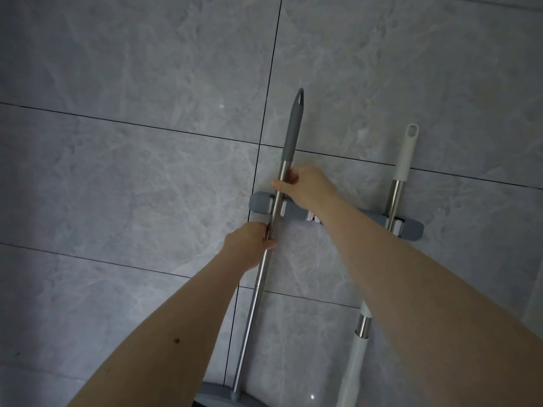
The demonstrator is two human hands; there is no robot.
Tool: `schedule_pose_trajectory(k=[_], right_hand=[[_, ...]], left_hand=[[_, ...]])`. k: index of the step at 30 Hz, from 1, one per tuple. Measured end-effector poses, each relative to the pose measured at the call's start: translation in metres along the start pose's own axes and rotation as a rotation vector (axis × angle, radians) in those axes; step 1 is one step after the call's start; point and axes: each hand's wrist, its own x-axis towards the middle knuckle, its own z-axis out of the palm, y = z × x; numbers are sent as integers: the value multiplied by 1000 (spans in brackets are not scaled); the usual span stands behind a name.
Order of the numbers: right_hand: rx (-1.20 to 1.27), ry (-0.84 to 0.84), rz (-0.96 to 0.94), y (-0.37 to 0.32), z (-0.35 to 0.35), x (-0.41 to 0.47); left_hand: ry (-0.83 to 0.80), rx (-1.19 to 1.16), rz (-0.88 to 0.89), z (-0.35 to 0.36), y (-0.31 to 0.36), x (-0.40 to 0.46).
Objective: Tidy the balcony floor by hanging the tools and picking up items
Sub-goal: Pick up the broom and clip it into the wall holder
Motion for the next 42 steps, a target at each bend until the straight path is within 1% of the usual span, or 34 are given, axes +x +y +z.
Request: schedule_pose_trajectory(k=[2,3,8,12,15,19,22,24,28,33,36,38,42], right_hand=[[-166,26,-5,4,6,-2],[-183,28,-4,7,9,-2],[-44,-59,-5,13,7,6],[-155,-137,42,4,-1,13],[-168,-144,90,-2,-1,14],[-160,-69,169,-5,1,9],[-170,64,232,-9,10,3],[-220,149,254,-13,17,-3],[-317,211,204,-15,30,-18],[-275,103,122,-10,24,-40],[-327,23,90,-11,24,-51],[-303,-19,86,-11,27,-60],[-229,32,60,-11,30,-76]], left_hand=[[11,40,-2,3,1,3],[6,46,4,4,0,5],[-50,84,49,-4,-5,13],[-73,110,52,-6,-5,15],[-81,98,35,-7,-3,14],[-62,85,16,-6,-3,12],[-45,64,-4,-1,-3,11],[-20,76,-18,1,-2,10],[77,107,-69,6,2,2],[103,-31,-143,15,9,-11],[91,-36,-153,9,3,-19],[97,-51,-186,0,0,-25],[150,-85,-281,-23,4,-37]])
